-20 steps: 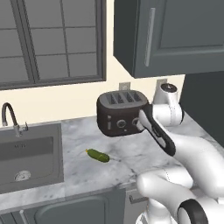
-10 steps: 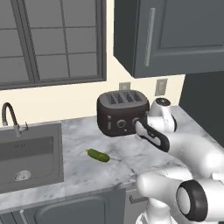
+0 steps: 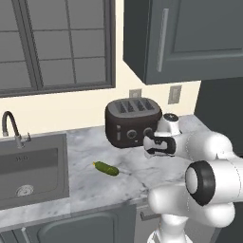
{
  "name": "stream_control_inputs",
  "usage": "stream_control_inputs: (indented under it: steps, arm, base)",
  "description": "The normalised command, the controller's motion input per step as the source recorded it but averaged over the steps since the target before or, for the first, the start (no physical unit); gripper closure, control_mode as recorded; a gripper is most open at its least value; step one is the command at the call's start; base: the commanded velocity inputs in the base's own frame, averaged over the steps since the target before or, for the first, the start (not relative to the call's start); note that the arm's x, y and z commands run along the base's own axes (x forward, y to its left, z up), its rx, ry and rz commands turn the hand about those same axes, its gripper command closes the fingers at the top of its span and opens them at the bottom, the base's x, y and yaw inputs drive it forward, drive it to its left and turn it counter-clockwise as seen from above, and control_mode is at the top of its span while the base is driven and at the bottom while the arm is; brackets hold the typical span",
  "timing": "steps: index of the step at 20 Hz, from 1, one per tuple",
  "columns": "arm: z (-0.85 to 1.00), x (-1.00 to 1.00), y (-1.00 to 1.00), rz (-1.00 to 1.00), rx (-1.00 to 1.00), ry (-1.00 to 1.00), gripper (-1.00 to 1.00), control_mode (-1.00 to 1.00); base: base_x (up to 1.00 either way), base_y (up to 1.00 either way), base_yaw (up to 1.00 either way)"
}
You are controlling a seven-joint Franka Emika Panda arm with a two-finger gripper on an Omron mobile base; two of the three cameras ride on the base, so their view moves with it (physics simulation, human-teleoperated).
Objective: Open the fridge, remove the kiwi, cucumber, and fish, and place them on any counter.
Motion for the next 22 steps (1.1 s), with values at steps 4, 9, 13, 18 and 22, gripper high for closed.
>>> stream_control_inputs:
  steps: [4, 9, 13, 18, 22]
  arm:
    - [-0.36, 0.15, 0.00, 0.01, 0.00, 0.01, 1.00, -1.00]
    - [-0.38, 0.01, 0.00, 0.00, 0.00, 0.00, -1.00, -1.00]
    - [-0.32, 0.00, -0.01, 0.00, 0.00, 0.00, -1.00, -1.00]
    - [-0.08, 0.00, -0.06, 0.00, 0.00, 0.00, -1.00, -1.00]
    - [0.00, 0.00, -0.05, 0.01, 0.00, 0.00, -1.00, -1.00]
  base:
    - [0.00, 0.00, 0.00]
    - [0.00, 0.00, 0.00]
    - [0.00, 0.00, 0.00]
    - [0.00, 0.00, 0.00]
    - [0.00, 0.00, 0.00]
